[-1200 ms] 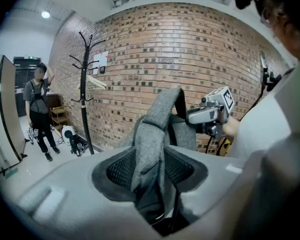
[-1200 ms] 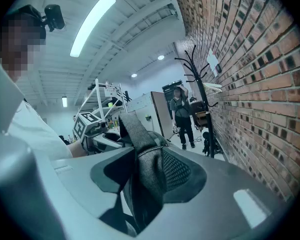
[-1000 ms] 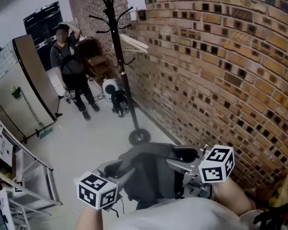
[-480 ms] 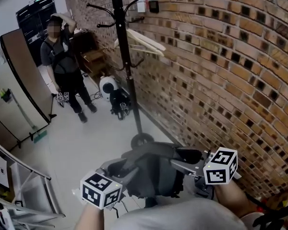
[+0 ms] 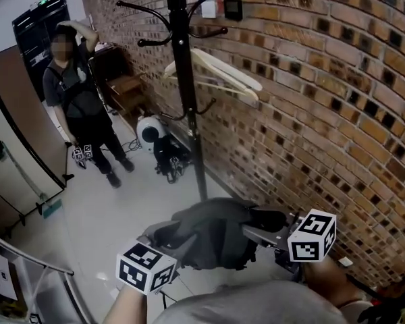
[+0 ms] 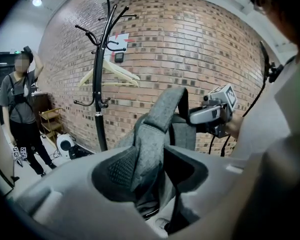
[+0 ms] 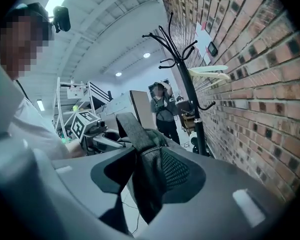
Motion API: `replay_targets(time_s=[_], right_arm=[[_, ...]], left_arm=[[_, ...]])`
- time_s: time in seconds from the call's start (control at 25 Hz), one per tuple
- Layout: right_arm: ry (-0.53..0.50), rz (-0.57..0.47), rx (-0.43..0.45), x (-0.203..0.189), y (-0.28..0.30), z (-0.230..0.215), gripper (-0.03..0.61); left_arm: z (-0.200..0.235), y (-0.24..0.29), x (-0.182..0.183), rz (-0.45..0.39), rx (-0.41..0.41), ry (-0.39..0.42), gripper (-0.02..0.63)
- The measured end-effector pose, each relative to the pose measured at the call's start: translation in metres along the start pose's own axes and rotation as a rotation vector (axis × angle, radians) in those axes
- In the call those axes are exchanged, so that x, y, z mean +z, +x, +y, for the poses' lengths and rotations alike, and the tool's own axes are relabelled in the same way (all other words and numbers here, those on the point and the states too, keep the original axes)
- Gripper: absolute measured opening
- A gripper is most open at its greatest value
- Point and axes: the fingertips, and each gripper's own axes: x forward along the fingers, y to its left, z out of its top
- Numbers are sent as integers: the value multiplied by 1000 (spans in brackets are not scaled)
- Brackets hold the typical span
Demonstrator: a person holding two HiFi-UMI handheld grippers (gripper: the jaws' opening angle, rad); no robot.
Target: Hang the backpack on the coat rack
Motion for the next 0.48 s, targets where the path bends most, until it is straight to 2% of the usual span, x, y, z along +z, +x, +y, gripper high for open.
replay_targets(time_s=[0.24, 0.48], right_arm=[[10, -16, 16, 29, 36, -37, 163], [43, -2, 64, 41, 61, -71, 163]], left_arm=[[47, 18, 25, -3, 28, 3, 175], [78, 39, 36, 20, 56, -18, 175]])
